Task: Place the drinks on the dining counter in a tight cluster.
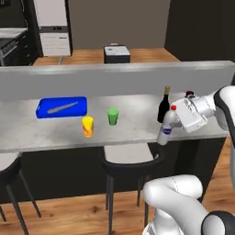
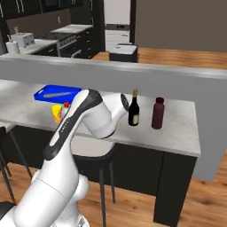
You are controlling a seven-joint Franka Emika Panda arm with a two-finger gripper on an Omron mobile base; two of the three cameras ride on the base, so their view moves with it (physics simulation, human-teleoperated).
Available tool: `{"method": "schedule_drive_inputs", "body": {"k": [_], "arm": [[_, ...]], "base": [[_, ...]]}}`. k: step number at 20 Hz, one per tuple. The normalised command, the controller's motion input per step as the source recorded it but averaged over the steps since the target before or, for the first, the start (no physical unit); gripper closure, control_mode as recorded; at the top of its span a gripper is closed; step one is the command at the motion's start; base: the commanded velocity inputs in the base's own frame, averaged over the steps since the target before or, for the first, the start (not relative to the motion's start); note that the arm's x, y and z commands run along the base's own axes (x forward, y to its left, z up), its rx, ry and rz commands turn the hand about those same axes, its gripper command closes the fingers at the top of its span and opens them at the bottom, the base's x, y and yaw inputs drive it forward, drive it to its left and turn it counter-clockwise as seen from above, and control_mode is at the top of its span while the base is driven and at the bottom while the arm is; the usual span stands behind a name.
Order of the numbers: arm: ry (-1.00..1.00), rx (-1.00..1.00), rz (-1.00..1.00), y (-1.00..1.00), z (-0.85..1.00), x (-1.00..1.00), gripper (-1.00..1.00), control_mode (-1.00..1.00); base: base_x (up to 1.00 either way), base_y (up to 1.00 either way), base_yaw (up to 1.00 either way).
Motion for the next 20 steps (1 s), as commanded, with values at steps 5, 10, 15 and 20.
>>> {"method": "schedule_drive_inputs", "body": {"k": [5,10,15,20], "arm": [[0.00,0.00,0.00,0.00,0.00,0.00,1.00,1.00],[0.00,0.00,0.00,0.00,0.00,0.00,1.00,1.00],[0.00,0.00,0.00,0.00,0.00,0.00,1.00,1.00],[0.00,0.00,0.00,0.00,0.00,0.00,1.00,1.00]], "base": [[0.14,0.16,-0.39],[0.15,0.27,-0.18],[0.41,0.34,-0.18],[0.60,0.61,-0.23]]}}
